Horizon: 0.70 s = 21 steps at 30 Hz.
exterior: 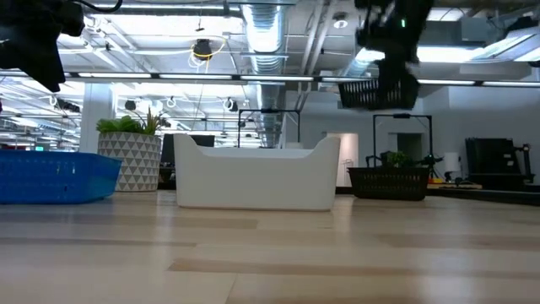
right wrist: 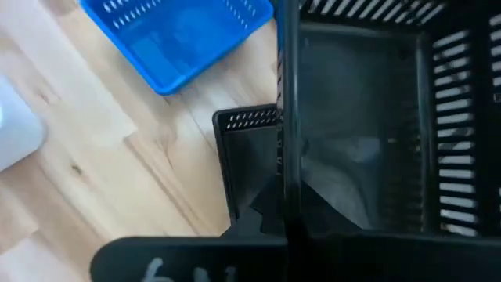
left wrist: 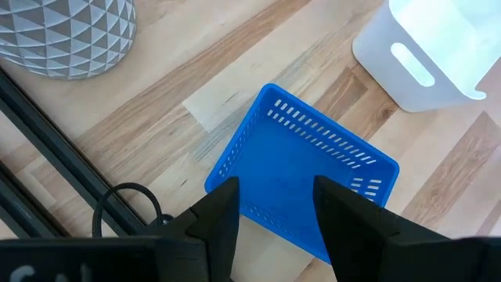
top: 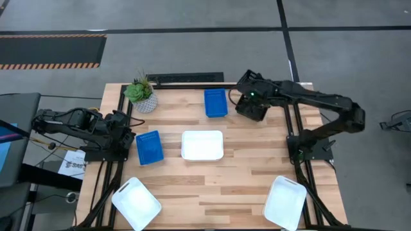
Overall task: Stack baskets by color
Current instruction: Stack the black bin on top of the stacked black bins
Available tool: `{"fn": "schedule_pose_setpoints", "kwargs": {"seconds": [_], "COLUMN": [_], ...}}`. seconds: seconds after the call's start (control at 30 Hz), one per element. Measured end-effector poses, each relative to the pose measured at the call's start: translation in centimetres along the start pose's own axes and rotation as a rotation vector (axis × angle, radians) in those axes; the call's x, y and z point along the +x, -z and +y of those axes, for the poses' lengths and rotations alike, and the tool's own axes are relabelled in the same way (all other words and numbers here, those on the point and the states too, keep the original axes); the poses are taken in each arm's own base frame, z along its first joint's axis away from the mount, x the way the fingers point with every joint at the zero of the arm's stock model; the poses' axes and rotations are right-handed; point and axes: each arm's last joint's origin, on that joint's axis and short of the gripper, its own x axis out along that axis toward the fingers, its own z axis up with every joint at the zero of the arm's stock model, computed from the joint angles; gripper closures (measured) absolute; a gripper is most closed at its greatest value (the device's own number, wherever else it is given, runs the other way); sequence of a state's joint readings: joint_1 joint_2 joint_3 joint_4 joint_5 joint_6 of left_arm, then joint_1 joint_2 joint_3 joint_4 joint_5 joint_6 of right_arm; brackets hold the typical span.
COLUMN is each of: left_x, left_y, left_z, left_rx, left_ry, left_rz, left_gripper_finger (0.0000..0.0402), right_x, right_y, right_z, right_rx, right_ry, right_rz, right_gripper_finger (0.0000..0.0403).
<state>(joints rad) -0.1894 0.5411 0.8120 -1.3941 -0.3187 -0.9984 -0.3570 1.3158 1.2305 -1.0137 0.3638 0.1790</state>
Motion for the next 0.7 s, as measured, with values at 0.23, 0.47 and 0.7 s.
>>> {"fn": "schedule_pose_setpoints", "kwargs": {"seconds": [0.23, 0.47, 0.7], "left_x": [0.0, 0.0, 0.0], "left_y": [0.0, 0.0, 0.1], "left_z": [0.0, 0.0, 0.0], "left_rx": [-0.027, -0.041, -0.054], "left_ry": [0.003, 0.011, 0.013], "left_rz": [0.005, 0.017, 0.022], "left_gripper_finger": [0.0252, 0.0252, 0.0252], "right_x": [5.7, 9.0, 10.8], "right_y": [3.5, 4.3, 5.2], "right_z": [-0.5, -0.1, 0.2], "right_rx": [0.038, 0.011, -0.037], "right_ry": [-0.084, -0.130, -0.142], "right_rz": [0.048, 0.048, 0.125], "right_gripper_finger": [0.0400, 0.0397, 0.0396]}}
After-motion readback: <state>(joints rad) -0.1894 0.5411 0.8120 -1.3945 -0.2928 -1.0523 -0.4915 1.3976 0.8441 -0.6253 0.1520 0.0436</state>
